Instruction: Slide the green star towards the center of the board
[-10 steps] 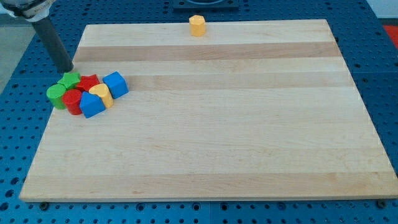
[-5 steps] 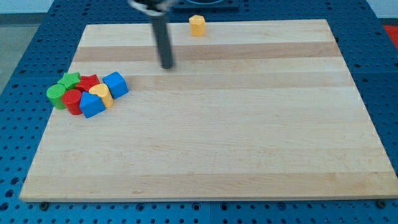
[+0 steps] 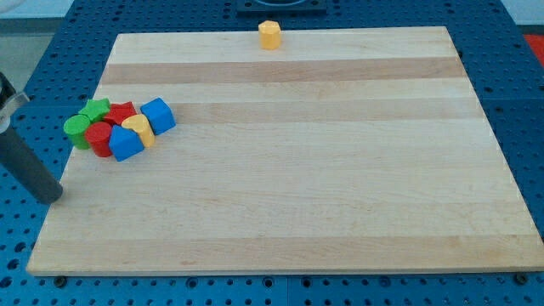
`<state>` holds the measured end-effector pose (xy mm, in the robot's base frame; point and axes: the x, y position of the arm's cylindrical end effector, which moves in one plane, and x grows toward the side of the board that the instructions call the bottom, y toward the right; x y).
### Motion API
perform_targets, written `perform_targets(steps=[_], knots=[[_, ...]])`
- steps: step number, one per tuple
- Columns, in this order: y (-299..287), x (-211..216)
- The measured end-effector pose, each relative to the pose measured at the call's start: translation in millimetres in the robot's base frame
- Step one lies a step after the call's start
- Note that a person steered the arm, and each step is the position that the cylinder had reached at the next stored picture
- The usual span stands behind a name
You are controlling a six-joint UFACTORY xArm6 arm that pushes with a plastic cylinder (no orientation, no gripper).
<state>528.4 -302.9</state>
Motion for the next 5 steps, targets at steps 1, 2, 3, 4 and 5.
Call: perform_targets(steps=[1,2,3,4,5], knots=[[-2.1,-6.9],[-2.1,-30.8],[-2.2,-34.3],[-2.1,-74.4],[-2.1,-117.1]])
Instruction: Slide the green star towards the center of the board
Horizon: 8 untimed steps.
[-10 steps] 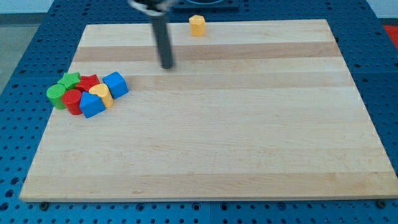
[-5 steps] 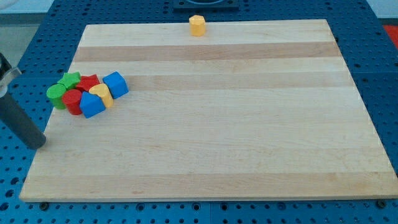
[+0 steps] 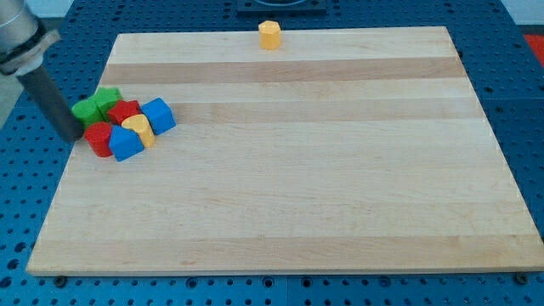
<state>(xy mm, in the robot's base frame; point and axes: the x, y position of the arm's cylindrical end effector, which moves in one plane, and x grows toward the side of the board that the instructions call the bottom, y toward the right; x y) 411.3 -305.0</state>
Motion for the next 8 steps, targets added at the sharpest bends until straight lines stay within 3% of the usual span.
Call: perform_targets(steps=[4,8], knots=[[41.3,-81.0],[0.4,-89.8]])
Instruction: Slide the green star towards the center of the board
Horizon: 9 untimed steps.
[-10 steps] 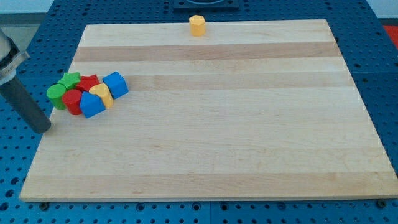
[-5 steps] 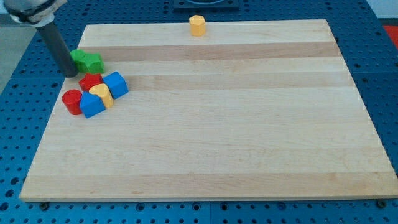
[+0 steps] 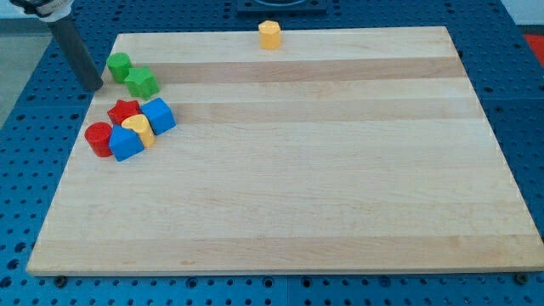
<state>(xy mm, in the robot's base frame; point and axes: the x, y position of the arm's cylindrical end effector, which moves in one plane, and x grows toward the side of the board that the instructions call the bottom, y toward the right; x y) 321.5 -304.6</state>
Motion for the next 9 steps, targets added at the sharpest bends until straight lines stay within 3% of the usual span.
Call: perform_targets(steps=[2,5,9], knots=[[5.9,-65.1],[31.0,-9.3],[189.8,9.6]])
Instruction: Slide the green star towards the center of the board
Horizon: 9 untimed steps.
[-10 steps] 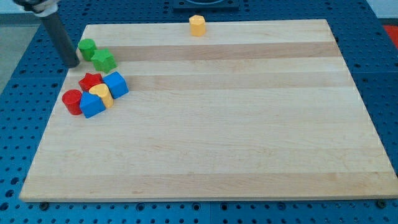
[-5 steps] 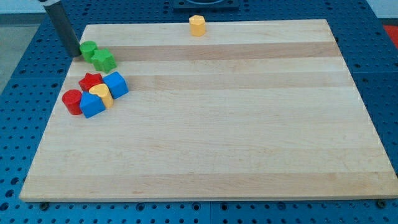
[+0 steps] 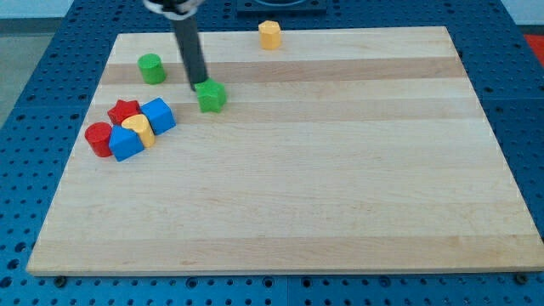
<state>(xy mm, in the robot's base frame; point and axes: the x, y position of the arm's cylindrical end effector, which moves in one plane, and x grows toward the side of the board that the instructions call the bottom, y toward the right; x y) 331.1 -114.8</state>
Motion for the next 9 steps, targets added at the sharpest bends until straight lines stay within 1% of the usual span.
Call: perform_targets(steps=[1,2,3,4,5,6,7,9], knots=[[20.8,13.6],[13.9,7.3],[-11.9,7.7],[-19.8,27.2],[-15.7,51.8],[4.2,71.1],[25.5,60.5],[27.5,37.3]])
